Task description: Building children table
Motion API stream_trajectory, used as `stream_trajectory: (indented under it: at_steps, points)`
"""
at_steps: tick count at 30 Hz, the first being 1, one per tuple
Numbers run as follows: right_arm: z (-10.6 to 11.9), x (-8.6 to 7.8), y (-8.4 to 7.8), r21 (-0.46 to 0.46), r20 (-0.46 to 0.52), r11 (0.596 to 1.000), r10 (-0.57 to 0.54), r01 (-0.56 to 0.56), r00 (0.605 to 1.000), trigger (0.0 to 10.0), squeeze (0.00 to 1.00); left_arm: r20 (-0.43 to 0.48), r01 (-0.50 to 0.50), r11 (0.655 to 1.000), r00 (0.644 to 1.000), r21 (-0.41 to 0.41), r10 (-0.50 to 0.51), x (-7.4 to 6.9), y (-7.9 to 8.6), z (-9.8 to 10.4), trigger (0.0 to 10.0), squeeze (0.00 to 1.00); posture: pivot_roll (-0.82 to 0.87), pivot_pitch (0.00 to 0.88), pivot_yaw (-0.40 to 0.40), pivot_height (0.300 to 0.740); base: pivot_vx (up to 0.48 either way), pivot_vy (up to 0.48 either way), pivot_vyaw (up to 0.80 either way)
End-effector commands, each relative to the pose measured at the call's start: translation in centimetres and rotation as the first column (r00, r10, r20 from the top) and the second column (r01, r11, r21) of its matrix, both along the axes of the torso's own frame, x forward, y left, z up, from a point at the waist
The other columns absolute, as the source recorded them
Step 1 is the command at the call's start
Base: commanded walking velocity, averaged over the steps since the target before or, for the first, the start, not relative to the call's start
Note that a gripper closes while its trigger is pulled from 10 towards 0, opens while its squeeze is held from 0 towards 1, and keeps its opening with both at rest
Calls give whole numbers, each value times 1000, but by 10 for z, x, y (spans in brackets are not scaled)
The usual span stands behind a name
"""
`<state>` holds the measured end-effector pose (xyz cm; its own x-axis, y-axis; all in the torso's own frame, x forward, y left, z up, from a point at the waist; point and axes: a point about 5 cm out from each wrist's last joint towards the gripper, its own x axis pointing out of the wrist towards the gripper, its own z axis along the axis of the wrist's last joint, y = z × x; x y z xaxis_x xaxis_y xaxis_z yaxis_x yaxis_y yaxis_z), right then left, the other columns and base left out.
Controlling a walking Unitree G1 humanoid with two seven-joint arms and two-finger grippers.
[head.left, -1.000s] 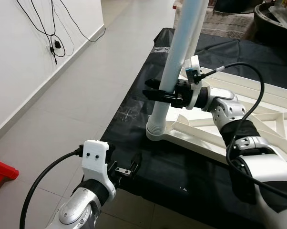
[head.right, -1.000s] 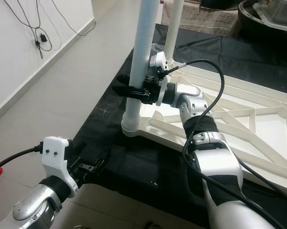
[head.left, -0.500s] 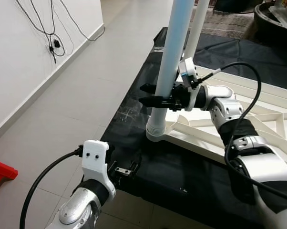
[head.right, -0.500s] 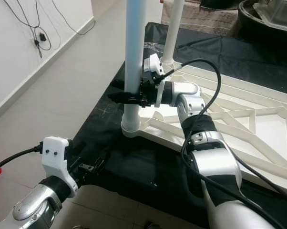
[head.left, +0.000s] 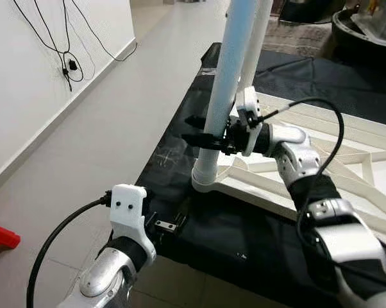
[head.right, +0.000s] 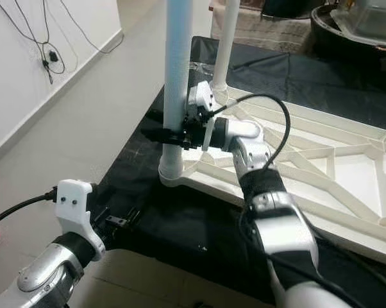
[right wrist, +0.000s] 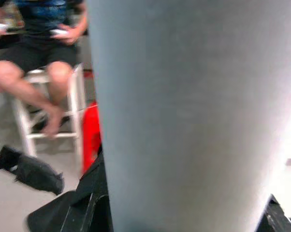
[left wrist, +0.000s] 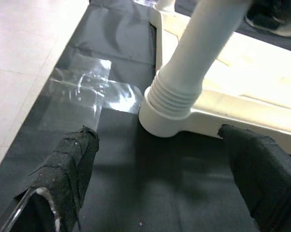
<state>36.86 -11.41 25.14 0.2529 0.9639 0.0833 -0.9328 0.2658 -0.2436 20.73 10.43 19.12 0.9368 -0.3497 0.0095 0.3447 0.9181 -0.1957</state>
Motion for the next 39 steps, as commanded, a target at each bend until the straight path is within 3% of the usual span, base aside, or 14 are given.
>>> stream_trajectory:
  at_steps: [1, 4, 5, 7, 14, 16, 21, 24, 25, 31, 32, 36, 39]
  points:
    - [-42, 0, -1, -66, -144, 994, -90, 82, 985, 10000, 0, -10, -5, 1000, 1000, 10, 5, 2, 2, -4, 10000, 0, 180, 213, -45, 740, 0, 0, 0]
    - [-41, -3, -3, -55, -128, 970, -244, 239, 961, 10000, 0, 2, -7, 1000, 1000, 12, 7, 7, 4, -3, 10000, 0, 166, 200, -40, 740, 0, 0, 0]
    - [-41, -3, -3, -55, -128, 970, -244, 239, 961, 10000, 0, 2, -7, 1000, 1000, 12, 7, 7, 4, -3, 10000, 0, 166, 200, -40, 740, 0, 0, 0]
    - [-41, -4, -4, -59, -149, 938, -346, 341, 926, 10000, 0, 10, -5, 1000, 1000, 15, 4, 10, 4, -2, 10000, 0, 157, 196, -39, 740, 0, 0, 0]
    - [-44, -14, 5, -88, -158, 905, -424, 415, 892, 10000, 0, 22, -7, 1000, 1000, 15, 6, 15, 5, -1, 10000, 0, 149, 187, -39, 740, 0, 0, 0]
    - [-45, -17, 14, -91, -171, 875, -484, 475, 858, 10000, 0, 31, -9, 1000, 999, 17, 8, 18, 6, 0, 10000, 0, 145, 185, -40, 740, 0, 0, 0]
    - [-45, -18, 17, -75, -207, 830, -555, 552, 806, 10000, 0, 39, -13, 1000, 999, 16, 12, 20, 7, 1, 10000, 0, 148, 182, -42, 740, 0, 0, 0]
    - [-46, -18, 16, -79, -238, 772, -629, 631, 740, 10000, 0, 43, -15, 1000, 999, 17, 14, 21, 7, 1, 10000, 0, 145, 181, -41, 740, 0, 0, 0]
    - [-46, -18, 16, -79, -238, 772, -629, 631, 740, 10000, 0, 43, -15, 1000, 999, 17, 14, 21, 7, 1, 10000, 0, 145, 181, -41, 740, 0, 0, 0]
    - [-51, -19, 8, -69, -260, 631, -759, 772, 597, 10000, 0, 53, -15, 1000, 999, 21, 14, 25, 8, 2, 10000, 0, 139, 177, -42, 740, 0, 0, 0]
    - [-51, -19, 8, -69, -260, 631, -759, 772, 597, 10000, 0, 53, -15, 1000, 999, 21, 14, 25, 8, 2, 10000, 0, 139, 177, -42, 740, 0, 0, 0]
    - [-54, -26, 4, -47, -248, 539, -822, 841, 513, 10000, 0, 61, -23, 999, 998, 30, 22, 29, 13, 2, 10000, 0, 138, 173, -41, 740, 0, 0, 0]
    - [-54, -28, 4, -44, -245, 524, -831, 851, 499, 10000, 0, 62, -25, 999, 998, 31, 23, 30, 13, 2, 10000, 0, 138, 173, -40, 740, 0, 0, 0]
